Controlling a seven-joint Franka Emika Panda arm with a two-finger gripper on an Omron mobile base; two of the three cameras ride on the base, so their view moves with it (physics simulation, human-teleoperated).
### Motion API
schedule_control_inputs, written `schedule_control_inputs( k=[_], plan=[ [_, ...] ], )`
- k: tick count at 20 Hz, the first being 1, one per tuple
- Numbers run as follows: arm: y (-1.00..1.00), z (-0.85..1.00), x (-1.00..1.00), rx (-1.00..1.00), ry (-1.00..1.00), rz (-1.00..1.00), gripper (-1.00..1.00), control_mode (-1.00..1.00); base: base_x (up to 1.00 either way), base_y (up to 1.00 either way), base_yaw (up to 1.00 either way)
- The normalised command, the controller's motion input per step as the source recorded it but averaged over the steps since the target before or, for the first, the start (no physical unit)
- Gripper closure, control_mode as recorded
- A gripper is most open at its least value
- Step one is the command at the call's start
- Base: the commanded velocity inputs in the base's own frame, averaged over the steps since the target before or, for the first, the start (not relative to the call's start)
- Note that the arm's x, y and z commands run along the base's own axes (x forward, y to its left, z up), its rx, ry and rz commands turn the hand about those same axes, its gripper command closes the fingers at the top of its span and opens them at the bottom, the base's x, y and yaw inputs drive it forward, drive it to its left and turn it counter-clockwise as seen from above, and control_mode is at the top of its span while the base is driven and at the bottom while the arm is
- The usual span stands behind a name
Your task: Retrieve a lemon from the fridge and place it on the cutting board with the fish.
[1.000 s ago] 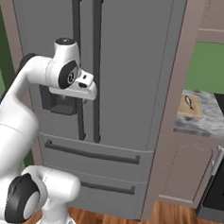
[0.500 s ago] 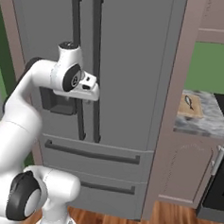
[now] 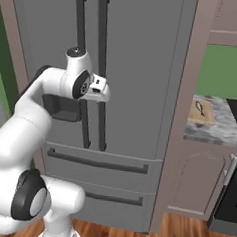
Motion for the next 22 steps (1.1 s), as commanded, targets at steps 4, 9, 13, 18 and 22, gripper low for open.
schedule_control_inputs(
  k=[4,9,13,18,22],
  plan=[
    [-0.15,0.0,0.33,-0.02,-0.25,0.0,-1.0,-1.0,0.0,0.0,0.0],
    [-0.01,0.01,0.17,0.0,-0.24,0.0,-1.0,-1.0,0.0,0.0,0.0],
    [0.0,0.06,0.07,0.0,-0.14,0.0,-1.0,-1.0,0.0,0.0,0.0],
    [0.0,0.14,0.34,0.0,0.01,-0.01,-1.0,-1.0,0.0,0.0,0.0],
    [0.0,0.14,0.39,0.0,0.02,-0.05,-1.0,-1.0,0.0,0.0,0.0]
  ],
)
